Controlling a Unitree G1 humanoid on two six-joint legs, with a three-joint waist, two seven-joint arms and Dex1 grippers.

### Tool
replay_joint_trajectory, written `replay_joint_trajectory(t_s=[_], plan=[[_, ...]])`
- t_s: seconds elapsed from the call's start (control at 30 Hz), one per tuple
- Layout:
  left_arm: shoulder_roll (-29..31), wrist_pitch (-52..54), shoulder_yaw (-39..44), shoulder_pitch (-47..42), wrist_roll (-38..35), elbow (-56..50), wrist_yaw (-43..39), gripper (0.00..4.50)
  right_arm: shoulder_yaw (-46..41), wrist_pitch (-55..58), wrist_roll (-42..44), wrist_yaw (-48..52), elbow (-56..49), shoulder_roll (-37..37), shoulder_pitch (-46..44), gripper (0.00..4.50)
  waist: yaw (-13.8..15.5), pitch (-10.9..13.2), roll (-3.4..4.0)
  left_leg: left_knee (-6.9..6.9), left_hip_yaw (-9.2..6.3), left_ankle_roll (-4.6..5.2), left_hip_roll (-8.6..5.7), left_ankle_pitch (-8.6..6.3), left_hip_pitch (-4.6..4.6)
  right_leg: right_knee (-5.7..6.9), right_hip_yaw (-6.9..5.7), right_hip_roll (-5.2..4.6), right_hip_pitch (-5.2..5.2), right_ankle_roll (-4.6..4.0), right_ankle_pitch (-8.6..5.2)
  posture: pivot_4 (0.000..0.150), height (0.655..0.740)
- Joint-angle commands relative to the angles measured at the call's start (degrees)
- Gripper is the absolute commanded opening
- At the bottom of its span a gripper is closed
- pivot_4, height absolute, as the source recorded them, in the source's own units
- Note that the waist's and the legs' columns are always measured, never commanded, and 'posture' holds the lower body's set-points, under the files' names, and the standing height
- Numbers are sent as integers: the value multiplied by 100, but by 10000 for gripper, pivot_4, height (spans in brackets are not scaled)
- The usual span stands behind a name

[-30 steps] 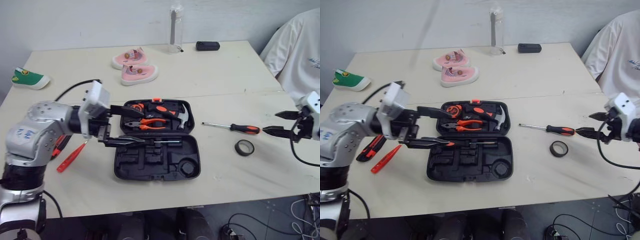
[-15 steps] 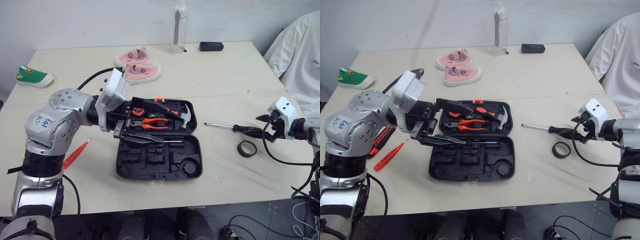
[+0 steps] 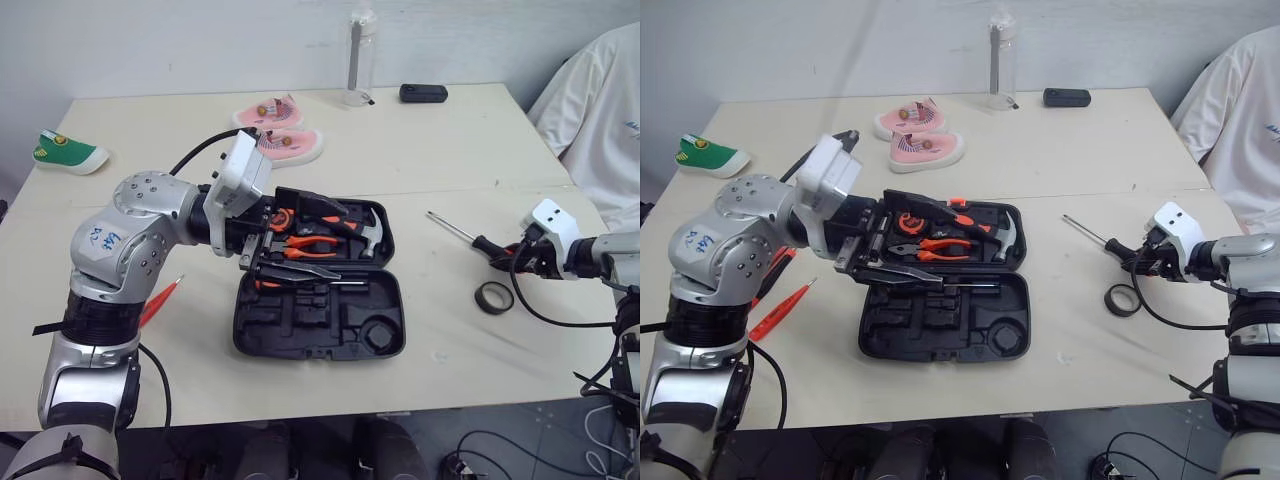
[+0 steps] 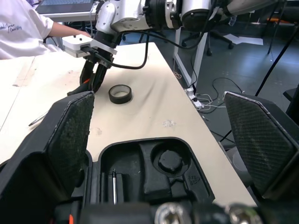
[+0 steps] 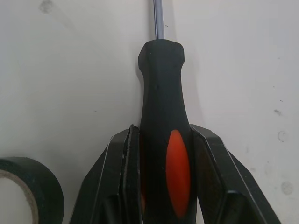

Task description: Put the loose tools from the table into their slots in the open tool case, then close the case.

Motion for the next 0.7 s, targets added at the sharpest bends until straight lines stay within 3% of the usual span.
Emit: replay_joint_trajectory(t_s=[0.03,0.13,0.3,0.43,0.7], plan=[[125,-190,37,-94,140,138,-147,45000,-239,5,200,106,-625,-226,31,10725,-2,1,1,0,0,0,0,0,0,0,0,0,0,0,0,1500,7316],[273,-244,51,-56,219,233,-295,45000,-358,376,456,289,-1532,-259,140,10725,-2,7,9,-1,0,0,1,0,-3,0,0,3,-5,0,0,1500,7316],[1022,-503,35,357,506,313,-927,45000,-199,1975,1268,730,-4973,-289,887,10725,-19,10,15,-6,0,-13,16,-2,-1,0,21,19,-17,-1,-1,1500,7316],[1578,-926,-14,834,849,358,-1377,45000,291,2738,1486,643,-6780,-238,1297,10725,14,10,14,-4,-12,-23,19,-6,0,1,25,25,-20,-5,-2,1500,7316],[1775,-1409,-32,1290,1255,360,-1452,45000,1332,2942,1037,113,-7326,133,1334,10725,69,14,8,3,-17,-8,-5,-13,-10,-1,25,6,-20,-3,-1,1500,7316]])
